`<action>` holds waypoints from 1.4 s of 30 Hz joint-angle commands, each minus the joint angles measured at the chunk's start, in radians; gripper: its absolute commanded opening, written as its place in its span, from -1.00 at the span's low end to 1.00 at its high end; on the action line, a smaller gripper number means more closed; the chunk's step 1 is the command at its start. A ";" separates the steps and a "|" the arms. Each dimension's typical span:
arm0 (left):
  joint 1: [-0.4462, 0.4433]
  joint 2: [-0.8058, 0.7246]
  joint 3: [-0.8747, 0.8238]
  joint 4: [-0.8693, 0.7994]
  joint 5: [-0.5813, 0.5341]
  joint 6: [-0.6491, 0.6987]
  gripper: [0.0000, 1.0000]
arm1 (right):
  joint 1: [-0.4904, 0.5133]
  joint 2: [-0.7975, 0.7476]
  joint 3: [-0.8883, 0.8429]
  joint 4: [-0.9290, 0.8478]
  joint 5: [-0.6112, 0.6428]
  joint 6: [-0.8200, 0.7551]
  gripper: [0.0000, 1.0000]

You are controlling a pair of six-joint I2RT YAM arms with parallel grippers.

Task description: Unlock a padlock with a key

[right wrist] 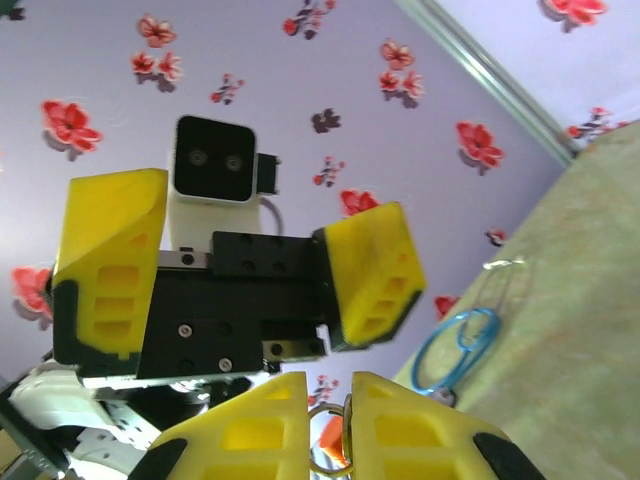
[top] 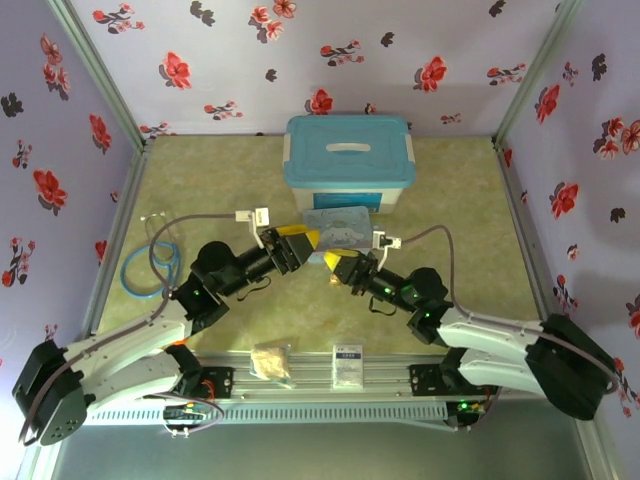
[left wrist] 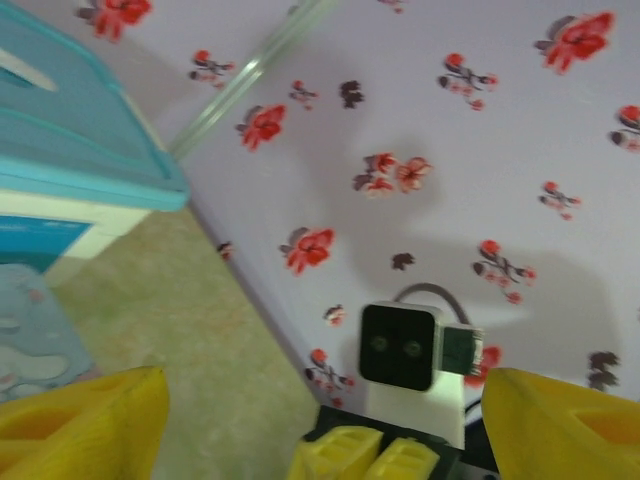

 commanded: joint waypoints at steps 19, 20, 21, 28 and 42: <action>-0.129 0.181 -0.075 0.090 -0.196 -0.260 0.36 | 0.002 -0.252 -0.075 -0.424 0.374 0.005 -1.00; -0.143 0.187 -0.109 0.165 -0.240 -0.294 0.43 | 0.003 -0.230 -0.073 -0.414 0.377 0.016 -1.00; -0.160 0.187 -0.131 0.214 -0.282 -0.316 0.51 | 0.003 -0.211 -0.069 -0.408 0.383 0.028 -1.00; -0.225 0.168 -0.071 0.108 -0.407 -0.325 0.50 | 0.057 -0.105 -0.033 -0.354 0.501 0.098 -1.00; -0.272 0.218 -0.153 0.187 -0.529 -0.432 -0.02 | 0.200 0.039 0.030 -0.258 0.701 0.149 -1.00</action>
